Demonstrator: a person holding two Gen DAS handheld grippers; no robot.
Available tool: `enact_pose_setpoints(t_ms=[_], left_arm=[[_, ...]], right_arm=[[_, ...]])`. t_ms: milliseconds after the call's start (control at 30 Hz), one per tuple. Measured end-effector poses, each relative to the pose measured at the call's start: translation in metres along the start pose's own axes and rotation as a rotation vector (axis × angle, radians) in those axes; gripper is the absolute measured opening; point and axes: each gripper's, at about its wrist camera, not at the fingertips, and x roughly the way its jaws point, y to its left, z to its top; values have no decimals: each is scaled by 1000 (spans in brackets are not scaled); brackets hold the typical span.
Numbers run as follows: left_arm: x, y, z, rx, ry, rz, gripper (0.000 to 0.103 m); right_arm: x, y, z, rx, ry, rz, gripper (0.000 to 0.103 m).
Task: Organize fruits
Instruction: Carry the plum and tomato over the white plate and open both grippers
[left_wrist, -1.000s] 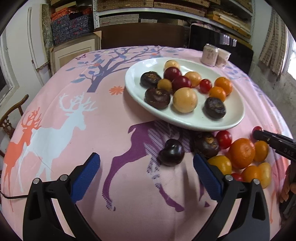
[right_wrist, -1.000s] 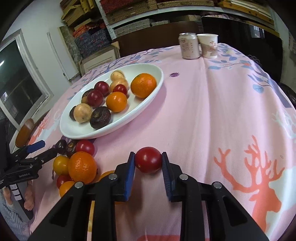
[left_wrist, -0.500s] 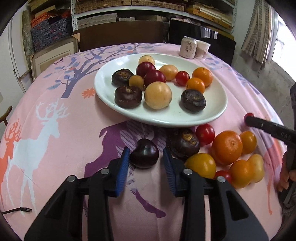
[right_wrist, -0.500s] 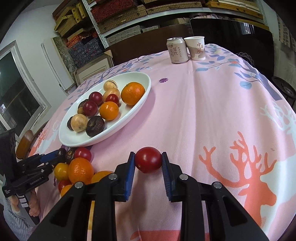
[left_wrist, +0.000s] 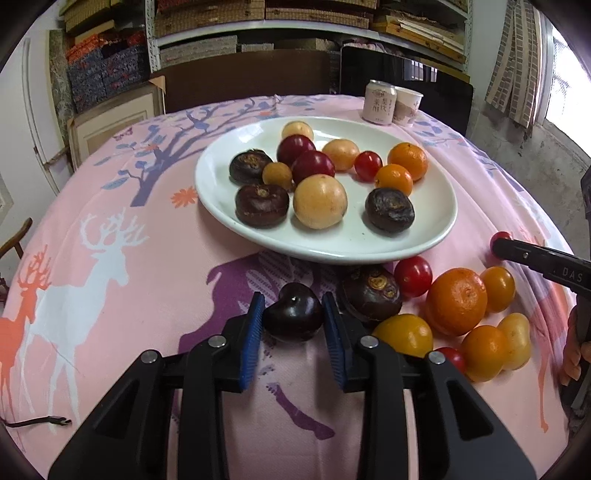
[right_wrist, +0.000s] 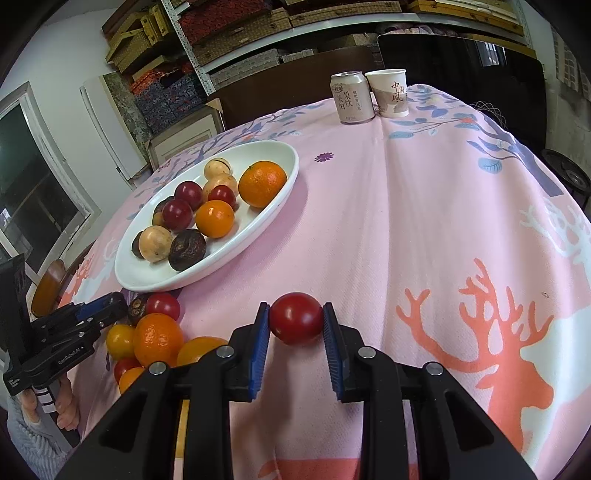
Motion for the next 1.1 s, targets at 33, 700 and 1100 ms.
enact_pose_setpoints(t_ms=[33,700,1100], left_arm=[[-2,1,0,-1,-10,13,31],[-36,10,39,-38,-157,92,31],[-17,20,94,-78,-161,49,31]], right_arm=[[0,0,0,-1,-1,-1,29],[-35,37,12,-72,-120,26,29],[-16,91,62,-174,-145,48,29]])
